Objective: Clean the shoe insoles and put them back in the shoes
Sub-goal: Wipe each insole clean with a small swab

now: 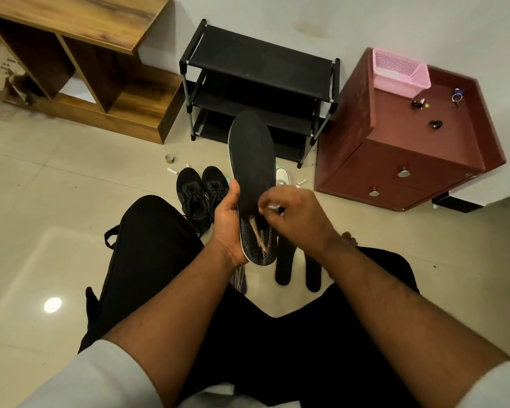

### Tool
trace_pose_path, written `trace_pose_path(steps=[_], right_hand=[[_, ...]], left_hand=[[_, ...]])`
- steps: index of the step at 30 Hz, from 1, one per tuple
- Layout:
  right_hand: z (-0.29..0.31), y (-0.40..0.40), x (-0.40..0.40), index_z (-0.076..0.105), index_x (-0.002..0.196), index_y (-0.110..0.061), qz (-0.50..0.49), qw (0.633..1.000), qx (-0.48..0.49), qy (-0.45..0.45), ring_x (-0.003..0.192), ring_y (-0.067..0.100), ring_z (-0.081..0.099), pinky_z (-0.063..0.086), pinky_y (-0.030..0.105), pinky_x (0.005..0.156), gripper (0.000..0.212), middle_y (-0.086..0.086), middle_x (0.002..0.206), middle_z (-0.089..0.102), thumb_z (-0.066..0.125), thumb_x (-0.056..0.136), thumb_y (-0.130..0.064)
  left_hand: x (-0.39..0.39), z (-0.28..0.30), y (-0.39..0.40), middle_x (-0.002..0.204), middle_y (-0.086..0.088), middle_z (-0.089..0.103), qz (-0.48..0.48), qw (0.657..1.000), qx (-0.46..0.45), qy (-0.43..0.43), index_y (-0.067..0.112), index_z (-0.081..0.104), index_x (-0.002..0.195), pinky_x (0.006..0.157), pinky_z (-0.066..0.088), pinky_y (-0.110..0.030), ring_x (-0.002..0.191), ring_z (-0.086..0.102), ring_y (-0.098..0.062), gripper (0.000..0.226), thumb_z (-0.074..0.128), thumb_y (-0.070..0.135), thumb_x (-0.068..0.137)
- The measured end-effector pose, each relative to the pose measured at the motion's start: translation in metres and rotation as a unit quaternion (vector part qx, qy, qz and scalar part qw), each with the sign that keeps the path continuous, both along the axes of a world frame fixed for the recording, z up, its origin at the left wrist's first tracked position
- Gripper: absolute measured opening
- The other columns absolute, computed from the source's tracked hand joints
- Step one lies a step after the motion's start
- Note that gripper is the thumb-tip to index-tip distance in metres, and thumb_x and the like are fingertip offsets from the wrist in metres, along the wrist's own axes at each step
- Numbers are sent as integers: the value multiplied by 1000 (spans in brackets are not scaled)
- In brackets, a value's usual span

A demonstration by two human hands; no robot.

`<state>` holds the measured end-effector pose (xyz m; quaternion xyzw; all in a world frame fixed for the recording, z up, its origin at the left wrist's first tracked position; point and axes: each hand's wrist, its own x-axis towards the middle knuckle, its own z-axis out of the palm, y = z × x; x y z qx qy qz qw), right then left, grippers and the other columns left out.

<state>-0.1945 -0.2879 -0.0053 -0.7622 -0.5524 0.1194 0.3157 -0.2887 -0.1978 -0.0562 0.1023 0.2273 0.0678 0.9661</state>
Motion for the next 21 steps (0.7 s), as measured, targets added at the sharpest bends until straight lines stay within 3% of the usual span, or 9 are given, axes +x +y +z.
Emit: trace_pose_path(steps=[2,5,8,13,17,19,21], right_hand=[[4,6,6,58,92,-12,-32,999,5,16,75,13,62,55,32,66,11,2,84,64,65,85,-9],[5,4,-3,49,90,-15,-21,999,-5,34,75,17,63,55,39,64,16,4,82,63,63,86,-9],[-1,-14,-21,48,87,-19,7,998,-30,47,76,16,64,55,40,66,20,3,83,65,65,85,-9],[-5,-22,-19,52,91,-17,-5,998,-38,51,78,12,63,55,33,70,17,-1,86,66,67,85,-12],[0,-8,-2,51,90,-13,-44,998,-19,44,78,10,62,47,17,73,16,1,86,65,66,86,-11],[0,-6,-1,51,88,-13,-47,998,-12,43,76,10,62,47,17,74,16,1,84,64,67,85,-10],[-2,-11,-8,48,87,-16,-35,998,-19,38,77,10,63,52,22,73,20,-1,84,64,67,85,-12]], left_hand=[[-2,2,-2,136,-16,58,2,1000,4,-12,11,60,133,107,43,-47,125,56,-32,73,39,68,93],[-5,2,5,122,-15,66,26,999,-8,-24,7,70,118,103,46,-45,113,64,-30,73,37,66,94],[-5,-2,12,119,-18,67,25,999,-16,-25,2,70,116,101,46,-51,111,64,-32,82,34,72,91],[-4,0,11,115,-19,69,24,999,-7,-24,2,72,113,94,52,-50,107,67,-32,86,31,73,90],[-4,3,6,115,-15,69,41,999,17,-21,6,76,106,90,57,-45,105,68,-31,80,28,68,95],[-5,2,7,112,-13,71,54,998,21,-21,8,78,101,89,57,-43,103,70,-30,79,26,67,96],[-5,0,10,119,-16,67,61,998,11,-23,5,71,117,94,54,-46,110,66,-31,80,29,69,94]])
